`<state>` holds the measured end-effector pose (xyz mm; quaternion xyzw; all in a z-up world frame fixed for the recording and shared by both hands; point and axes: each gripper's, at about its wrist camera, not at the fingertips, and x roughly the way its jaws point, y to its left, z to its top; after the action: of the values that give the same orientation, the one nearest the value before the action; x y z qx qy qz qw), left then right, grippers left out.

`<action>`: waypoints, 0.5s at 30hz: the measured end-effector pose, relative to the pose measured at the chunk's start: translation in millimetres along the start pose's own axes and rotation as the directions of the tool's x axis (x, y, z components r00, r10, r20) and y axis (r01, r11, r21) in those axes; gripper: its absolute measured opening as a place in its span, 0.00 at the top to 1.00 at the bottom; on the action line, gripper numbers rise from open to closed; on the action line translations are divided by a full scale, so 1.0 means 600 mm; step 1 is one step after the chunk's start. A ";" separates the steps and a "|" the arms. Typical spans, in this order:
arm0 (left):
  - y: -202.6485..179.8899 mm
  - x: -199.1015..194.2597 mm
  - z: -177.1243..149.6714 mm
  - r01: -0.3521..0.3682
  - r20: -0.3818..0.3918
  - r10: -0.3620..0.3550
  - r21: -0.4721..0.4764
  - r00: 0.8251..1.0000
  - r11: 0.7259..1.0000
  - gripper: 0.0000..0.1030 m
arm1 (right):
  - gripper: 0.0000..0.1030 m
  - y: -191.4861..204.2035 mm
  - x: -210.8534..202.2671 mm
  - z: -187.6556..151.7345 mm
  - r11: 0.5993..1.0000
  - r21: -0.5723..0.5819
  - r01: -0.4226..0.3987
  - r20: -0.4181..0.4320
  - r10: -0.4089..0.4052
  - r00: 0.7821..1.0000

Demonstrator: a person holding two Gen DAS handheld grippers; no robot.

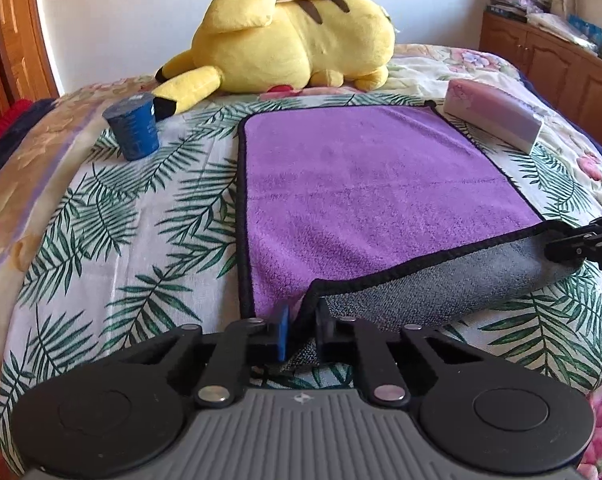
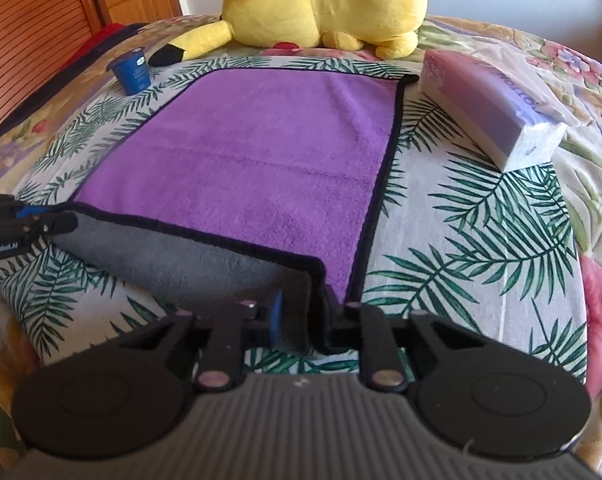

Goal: Fold towel

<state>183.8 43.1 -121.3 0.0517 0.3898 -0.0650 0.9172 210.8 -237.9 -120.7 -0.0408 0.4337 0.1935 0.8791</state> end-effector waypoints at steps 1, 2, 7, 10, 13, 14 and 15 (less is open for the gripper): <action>-0.001 -0.002 0.001 0.000 0.005 0.000 0.002 1.000 1.000 1.00 | 0.92 0.001 0.000 0.000 1.000 -0.006 -0.002 0.001 0.002 1.000; -0.001 -0.003 0.002 0.003 0.011 -0.003 0.001 1.000 1.000 1.00 | 0.94 0.002 0.000 0.000 1.000 -0.009 -0.006 0.003 0.006 1.000; -0.001 -0.016 0.010 0.010 0.051 -0.010 -0.006 0.999 1.000 1.00 | 0.96 0.000 -0.005 0.000 1.000 -0.006 -0.003 0.024 0.003 1.000; -0.001 -0.027 0.016 0.016 0.076 -0.015 -0.013 0.997 1.000 1.00 | 0.97 0.000 -0.011 0.003 1.000 -0.008 -0.003 0.048 0.003 0.999; -0.003 -0.041 0.022 0.029 0.106 -0.027 -0.012 0.994 1.000 1.00 | 0.97 0.000 -0.019 0.005 1.000 -0.004 -0.001 0.084 0.001 0.996; -0.003 -0.046 0.024 0.030 0.116 -0.029 -0.011 0.993 0.999 1.00 | 0.97 -0.001 -0.022 0.007 1.000 -0.001 -0.003 0.095 0.003 0.995; -0.004 -0.051 0.026 0.032 0.126 -0.030 -0.012 0.992 0.999 1.00 | 0.97 -0.002 -0.025 0.008 1.000 0.002 -0.003 0.107 0.003 0.994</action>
<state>173.3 41.2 -88.8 0.0352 0.3326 -0.0798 0.9390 206.5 -242.3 -106.1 -0.0288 0.3861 0.1962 0.9009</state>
